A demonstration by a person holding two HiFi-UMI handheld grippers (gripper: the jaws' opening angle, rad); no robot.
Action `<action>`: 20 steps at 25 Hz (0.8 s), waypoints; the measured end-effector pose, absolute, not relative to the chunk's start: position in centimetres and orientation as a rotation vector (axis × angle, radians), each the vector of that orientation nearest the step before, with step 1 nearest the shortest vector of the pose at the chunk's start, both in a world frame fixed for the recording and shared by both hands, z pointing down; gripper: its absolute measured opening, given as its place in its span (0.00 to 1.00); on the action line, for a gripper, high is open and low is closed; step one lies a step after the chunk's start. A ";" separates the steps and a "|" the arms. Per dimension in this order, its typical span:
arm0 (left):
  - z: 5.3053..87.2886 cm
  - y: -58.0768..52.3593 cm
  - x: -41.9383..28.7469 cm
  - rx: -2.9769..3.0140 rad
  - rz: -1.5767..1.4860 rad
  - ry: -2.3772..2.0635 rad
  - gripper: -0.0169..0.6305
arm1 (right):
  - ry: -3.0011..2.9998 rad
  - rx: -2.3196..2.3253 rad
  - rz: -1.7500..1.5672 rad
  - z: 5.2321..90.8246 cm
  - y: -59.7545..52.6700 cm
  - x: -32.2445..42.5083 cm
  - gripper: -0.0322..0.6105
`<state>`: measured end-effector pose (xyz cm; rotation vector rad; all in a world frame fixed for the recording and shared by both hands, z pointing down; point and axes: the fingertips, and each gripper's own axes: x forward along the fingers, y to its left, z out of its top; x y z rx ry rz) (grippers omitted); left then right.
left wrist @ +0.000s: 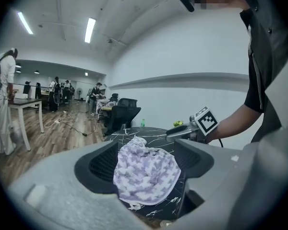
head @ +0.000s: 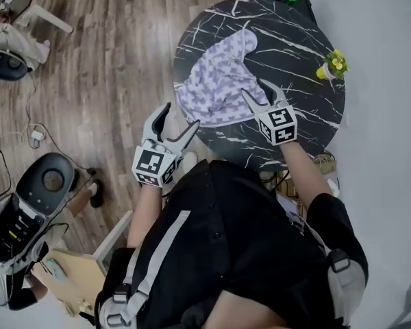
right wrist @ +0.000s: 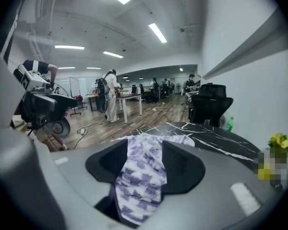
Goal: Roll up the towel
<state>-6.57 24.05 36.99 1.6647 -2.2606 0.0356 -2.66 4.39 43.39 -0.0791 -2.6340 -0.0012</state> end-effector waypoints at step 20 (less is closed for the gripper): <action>39.4 30.7 -4.1 1.229 -0.032 -2.389 0.60 | -2.311 -0.257 -0.151 54.4 4.4 -10.1 0.18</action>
